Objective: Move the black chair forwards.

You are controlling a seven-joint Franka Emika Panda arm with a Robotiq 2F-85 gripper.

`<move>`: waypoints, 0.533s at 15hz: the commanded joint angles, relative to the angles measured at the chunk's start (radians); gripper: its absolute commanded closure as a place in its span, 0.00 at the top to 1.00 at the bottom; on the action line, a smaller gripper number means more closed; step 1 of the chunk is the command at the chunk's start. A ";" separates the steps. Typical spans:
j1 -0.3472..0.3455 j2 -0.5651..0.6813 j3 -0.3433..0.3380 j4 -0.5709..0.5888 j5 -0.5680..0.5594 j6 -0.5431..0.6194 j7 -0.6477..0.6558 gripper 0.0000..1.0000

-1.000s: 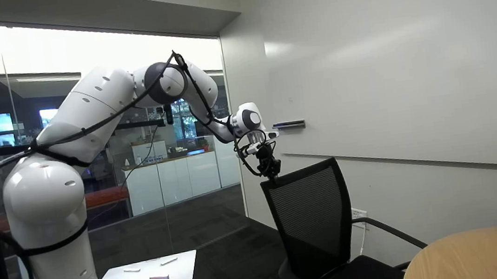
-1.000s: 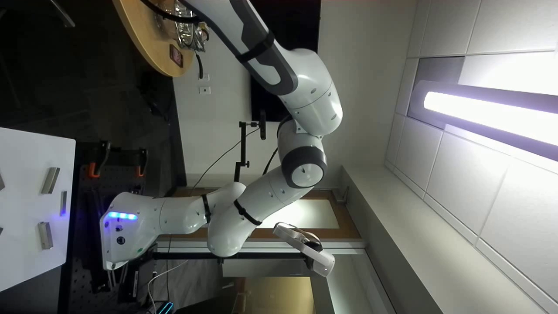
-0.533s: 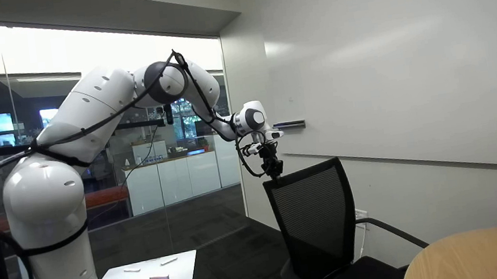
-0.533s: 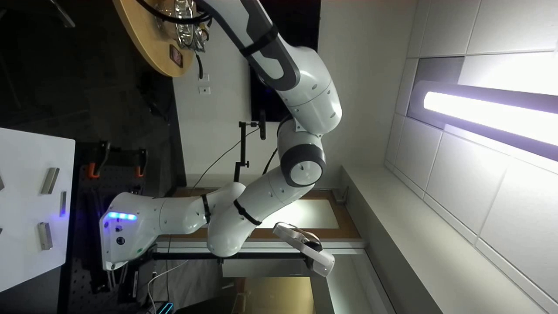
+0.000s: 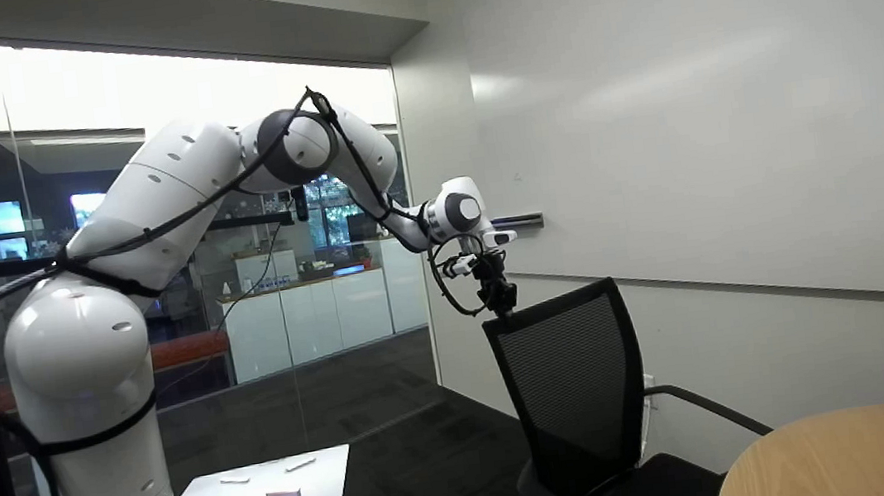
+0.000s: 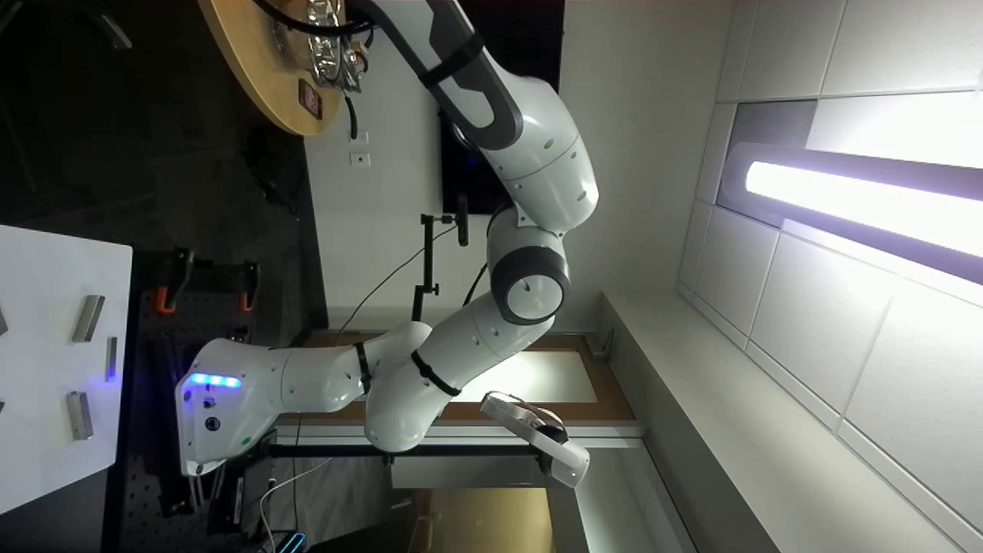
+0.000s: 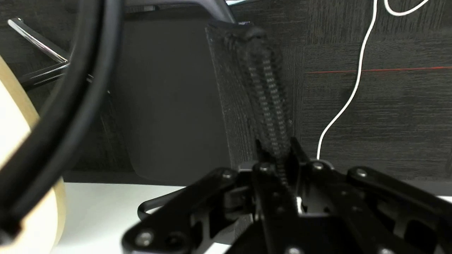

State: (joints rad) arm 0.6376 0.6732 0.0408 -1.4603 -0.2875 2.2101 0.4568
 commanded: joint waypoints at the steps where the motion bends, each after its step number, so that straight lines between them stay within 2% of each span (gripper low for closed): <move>1: -0.053 -0.009 -0.061 -0.004 -0.020 0.011 0.055 0.04; 8: -0.139 -0.029 -0.049 -0.036 0.006 0.079 -0.040 0.04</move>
State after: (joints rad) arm 0.5651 0.6814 0.0313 -1.4620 -0.2852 2.2794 0.3641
